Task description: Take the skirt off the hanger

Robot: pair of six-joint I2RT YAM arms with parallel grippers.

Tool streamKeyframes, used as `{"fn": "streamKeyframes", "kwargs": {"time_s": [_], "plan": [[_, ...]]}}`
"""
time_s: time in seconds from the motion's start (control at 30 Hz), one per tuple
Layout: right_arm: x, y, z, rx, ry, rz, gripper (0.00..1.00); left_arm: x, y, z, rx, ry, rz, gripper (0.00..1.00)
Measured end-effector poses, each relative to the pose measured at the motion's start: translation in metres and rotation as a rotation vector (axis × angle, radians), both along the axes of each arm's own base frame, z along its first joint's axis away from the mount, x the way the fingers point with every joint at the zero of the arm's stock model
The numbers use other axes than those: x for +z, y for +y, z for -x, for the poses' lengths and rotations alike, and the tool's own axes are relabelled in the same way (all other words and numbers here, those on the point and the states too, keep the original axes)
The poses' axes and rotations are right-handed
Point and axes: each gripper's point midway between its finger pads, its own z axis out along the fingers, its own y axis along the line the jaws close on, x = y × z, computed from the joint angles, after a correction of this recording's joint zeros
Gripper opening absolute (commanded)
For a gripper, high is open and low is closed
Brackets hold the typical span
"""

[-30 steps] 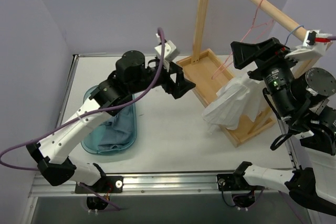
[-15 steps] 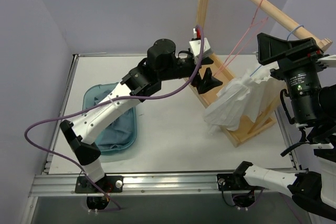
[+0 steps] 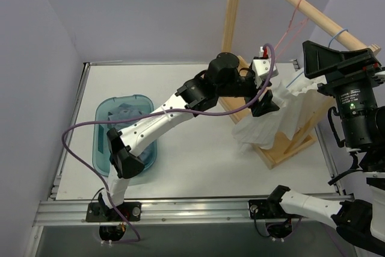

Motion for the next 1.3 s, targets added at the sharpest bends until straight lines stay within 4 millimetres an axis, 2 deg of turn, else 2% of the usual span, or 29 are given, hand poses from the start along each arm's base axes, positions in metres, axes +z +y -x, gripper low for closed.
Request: {"fn": "streamKeyframes", "kwargs": {"time_s": [0.13,0.17,0.27,0.3,0.37,0.4,0.43,0.93,1.3], "plan": [[-0.001,-0.002,0.002,0.000,0.002,0.002,0.82,-0.024,-0.014,0.004,-0.007,0.017,-0.043,0.96],[-0.001,-0.003,0.003,0.000,0.001,0.001,0.82,-0.028,-0.018,0.005,-0.006,0.020,-0.052,0.92],[-0.001,-0.005,0.005,0.000,0.000,0.000,0.82,-0.038,-0.027,0.003,0.003,0.029,-0.069,0.65],[-0.001,-0.006,0.006,-0.001,0.000,0.000,0.82,-0.039,-0.030,0.002,0.008,0.029,-0.071,0.47],[-0.002,-0.007,0.007,-0.001,0.001,0.001,0.82,-0.038,-0.033,-0.001,0.021,0.027,-0.069,0.32],[-0.002,-0.008,0.008,-0.001,0.002,0.001,0.82,-0.038,-0.034,-0.002,0.027,0.030,-0.068,0.13],[-0.002,-0.008,0.008,-0.002,0.002,0.001,0.82,-0.036,-0.035,-0.003,0.035,0.035,-0.065,0.04],[-0.005,-0.017,0.013,-0.022,0.013,0.004,0.82,-0.016,-0.018,-0.033,0.282,0.087,-0.038,0.02],[-0.009,-0.021,0.014,-0.036,0.027,0.013,0.83,0.021,0.031,-0.016,0.322,0.086,0.007,0.02]]}}
